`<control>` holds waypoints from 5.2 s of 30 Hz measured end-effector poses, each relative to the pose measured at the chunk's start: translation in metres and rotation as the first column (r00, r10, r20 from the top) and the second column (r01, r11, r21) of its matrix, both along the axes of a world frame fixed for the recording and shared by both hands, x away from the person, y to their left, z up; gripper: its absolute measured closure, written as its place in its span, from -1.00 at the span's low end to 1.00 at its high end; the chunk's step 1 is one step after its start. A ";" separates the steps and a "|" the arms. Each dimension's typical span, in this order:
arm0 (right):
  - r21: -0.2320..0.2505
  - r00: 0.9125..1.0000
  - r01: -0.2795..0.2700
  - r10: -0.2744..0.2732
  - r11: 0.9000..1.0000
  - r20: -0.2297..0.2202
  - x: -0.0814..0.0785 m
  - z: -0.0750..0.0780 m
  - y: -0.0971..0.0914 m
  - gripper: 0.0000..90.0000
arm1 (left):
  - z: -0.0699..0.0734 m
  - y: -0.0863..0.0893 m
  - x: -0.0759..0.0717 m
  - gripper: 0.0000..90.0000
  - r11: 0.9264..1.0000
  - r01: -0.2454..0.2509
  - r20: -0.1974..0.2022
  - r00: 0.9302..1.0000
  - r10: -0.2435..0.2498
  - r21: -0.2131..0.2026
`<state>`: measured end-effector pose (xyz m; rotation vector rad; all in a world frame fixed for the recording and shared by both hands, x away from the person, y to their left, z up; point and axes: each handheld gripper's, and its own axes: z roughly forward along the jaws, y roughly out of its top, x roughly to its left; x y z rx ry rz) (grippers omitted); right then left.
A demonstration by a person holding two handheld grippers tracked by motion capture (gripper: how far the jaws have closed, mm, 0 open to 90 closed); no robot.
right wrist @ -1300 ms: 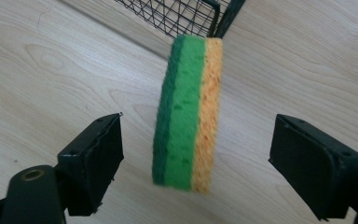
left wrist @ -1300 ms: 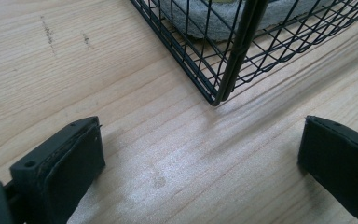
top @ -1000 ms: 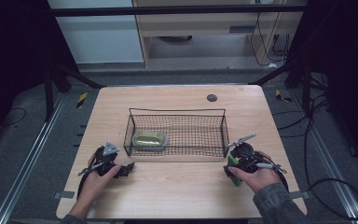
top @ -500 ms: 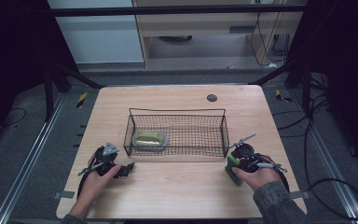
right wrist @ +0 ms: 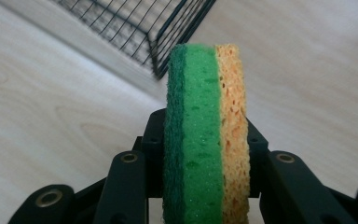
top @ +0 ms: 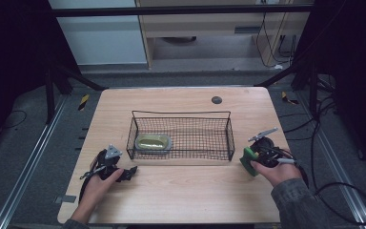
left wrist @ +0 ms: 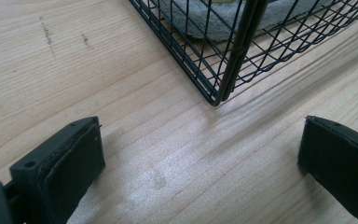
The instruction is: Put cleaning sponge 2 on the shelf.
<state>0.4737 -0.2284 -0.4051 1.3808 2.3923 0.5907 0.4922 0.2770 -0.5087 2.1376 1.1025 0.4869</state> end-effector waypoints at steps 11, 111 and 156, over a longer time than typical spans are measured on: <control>0.001 0.993 0.056 -0.056 0.998 0.105 0.044 0.039 -0.027 0.42 | 0.000 0.001 0.001 -1.00 1.000 0.004 -0.002 1.000 -0.004 -0.002; 0.025 0.965 -0.251 0.248 0.968 0.087 0.120 0.023 0.070 0.43 | 0.000 0.000 0.002 -1.00 1.000 -0.007 -0.001 1.000 0.007 -0.007; -0.042 0.965 -0.254 0.256 0.966 0.058 0.128 -0.005 0.079 0.42 | 0.000 0.001 0.002 -1.00 1.000 -0.004 -0.002 1.000 0.004 -0.003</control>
